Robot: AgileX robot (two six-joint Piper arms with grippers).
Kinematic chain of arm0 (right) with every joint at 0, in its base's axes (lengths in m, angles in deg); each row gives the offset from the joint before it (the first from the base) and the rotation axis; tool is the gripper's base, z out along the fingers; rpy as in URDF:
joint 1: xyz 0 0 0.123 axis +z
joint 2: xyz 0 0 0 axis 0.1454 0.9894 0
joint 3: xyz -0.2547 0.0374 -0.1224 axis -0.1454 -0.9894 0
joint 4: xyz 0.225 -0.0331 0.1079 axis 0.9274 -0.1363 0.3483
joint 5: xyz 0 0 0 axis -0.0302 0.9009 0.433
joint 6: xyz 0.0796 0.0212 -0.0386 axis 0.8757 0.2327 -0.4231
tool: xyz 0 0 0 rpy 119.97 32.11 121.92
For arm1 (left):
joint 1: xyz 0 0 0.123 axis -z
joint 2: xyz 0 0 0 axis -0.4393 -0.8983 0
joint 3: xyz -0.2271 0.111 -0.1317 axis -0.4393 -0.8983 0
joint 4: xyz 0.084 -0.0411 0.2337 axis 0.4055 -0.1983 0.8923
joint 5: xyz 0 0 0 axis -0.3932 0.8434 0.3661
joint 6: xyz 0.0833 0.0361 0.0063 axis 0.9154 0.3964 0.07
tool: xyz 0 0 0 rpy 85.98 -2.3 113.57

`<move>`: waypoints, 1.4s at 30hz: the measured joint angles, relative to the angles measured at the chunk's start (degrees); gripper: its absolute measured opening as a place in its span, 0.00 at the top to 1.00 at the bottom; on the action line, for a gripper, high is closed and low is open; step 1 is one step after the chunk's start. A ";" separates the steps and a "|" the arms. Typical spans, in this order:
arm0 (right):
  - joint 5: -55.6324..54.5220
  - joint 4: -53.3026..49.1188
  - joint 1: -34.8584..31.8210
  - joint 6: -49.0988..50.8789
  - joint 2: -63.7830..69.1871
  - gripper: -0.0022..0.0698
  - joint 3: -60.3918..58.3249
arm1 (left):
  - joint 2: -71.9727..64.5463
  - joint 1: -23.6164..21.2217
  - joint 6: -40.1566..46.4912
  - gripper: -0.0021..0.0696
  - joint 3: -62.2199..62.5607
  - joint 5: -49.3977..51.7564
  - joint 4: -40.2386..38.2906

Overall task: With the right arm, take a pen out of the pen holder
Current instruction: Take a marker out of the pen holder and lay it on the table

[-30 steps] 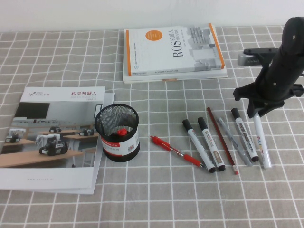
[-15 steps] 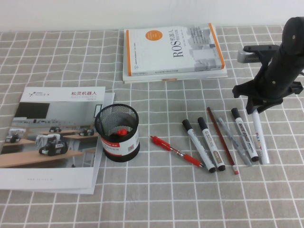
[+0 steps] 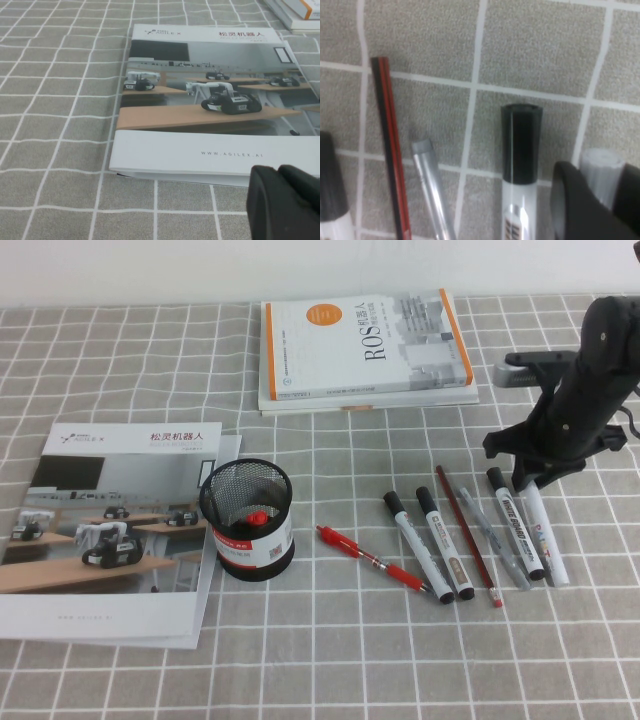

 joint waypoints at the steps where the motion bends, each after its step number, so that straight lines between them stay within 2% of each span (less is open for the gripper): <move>1: -0.27 0.04 0.00 0.00 0.03 0.84 0.00 | 0.00 0.00 0.00 0.98 0.00 0.00 0.00; 11: -0.88 1.64 0.61 0.00 0.27 0.84 0.00 | 0.00 0.00 0.00 0.98 0.00 0.00 0.00; 20: -0.88 2.63 0.70 0.00 0.81 0.74 0.00 | 0.00 0.00 0.00 0.98 0.00 0.00 0.00; 31: -0.75 2.85 0.70 0.02 0.99 0.72 0.00 | 0.00 0.00 0.00 0.98 0.00 0.00 0.00; 42: 6.08 2.72 0.70 0.12 0.99 0.70 5.18 | 0.00 0.00 0.00 0.98 0.00 0.00 0.00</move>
